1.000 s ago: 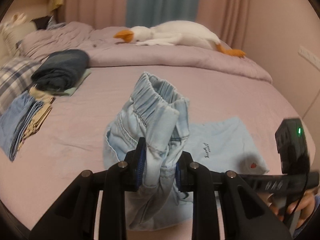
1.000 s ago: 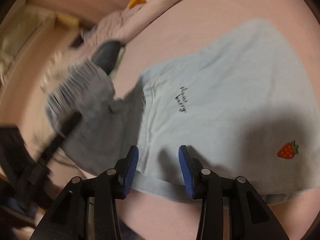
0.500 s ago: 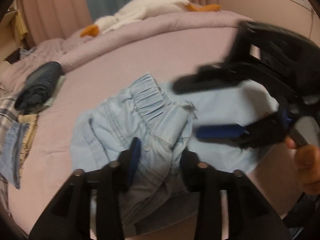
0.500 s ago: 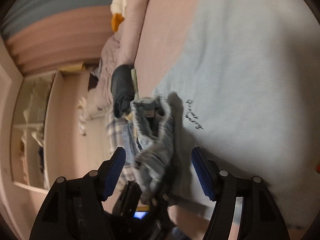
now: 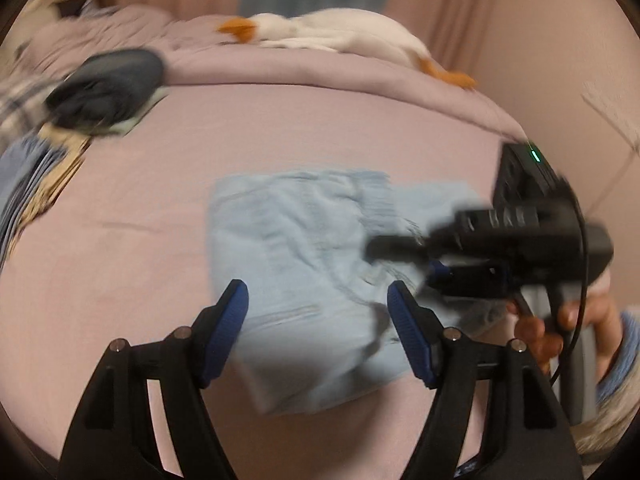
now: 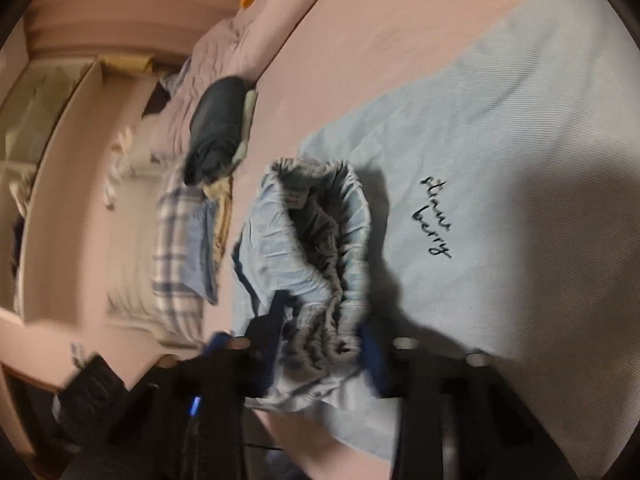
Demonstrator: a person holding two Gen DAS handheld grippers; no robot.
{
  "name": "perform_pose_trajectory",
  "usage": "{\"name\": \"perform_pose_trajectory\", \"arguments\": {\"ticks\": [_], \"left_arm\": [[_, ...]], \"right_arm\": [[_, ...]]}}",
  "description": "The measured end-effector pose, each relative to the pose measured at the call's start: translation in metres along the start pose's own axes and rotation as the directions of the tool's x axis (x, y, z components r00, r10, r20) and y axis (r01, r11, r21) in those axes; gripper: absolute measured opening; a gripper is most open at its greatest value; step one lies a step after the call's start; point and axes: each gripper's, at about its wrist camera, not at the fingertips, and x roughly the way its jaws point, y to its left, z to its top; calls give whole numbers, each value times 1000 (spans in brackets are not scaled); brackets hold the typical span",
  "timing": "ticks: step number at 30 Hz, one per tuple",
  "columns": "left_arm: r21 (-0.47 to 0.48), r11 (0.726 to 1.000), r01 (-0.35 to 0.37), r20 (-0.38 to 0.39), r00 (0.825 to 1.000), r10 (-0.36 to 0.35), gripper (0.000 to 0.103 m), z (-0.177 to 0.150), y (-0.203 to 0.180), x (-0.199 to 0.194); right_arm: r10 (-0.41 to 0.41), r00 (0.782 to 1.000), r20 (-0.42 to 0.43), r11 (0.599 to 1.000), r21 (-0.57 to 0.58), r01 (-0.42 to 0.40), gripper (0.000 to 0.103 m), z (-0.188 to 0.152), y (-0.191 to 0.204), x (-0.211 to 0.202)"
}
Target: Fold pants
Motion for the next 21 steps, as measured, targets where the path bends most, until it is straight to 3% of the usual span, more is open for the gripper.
{"name": "perform_pose_trajectory", "arguments": {"ticks": [5, 10, 15, 21], "left_arm": [[-99, 994, -52, 3, 999, 52, 72, -2, 22, -9], [-149, 987, -54, -8, 999, 53, 73, -3, 32, -9], [-143, 989, -40, -36, 999, 35, 73, -6, 25, -3], [-113, 993, -24, -59, 998, 17, 73, -4, 16, 7]], "right_arm": [[7, 998, 67, 995, -95, 0, 29, -4, 15, -21], [7, 986, 169, 992, -126, 14, 28, 1, 18, -65], [-22, 961, 275, 995, -87, 48, 28, 5, 1, -109], [-33, 939, 343, 998, -35, 48, 28, 2, -19, -136]]}}
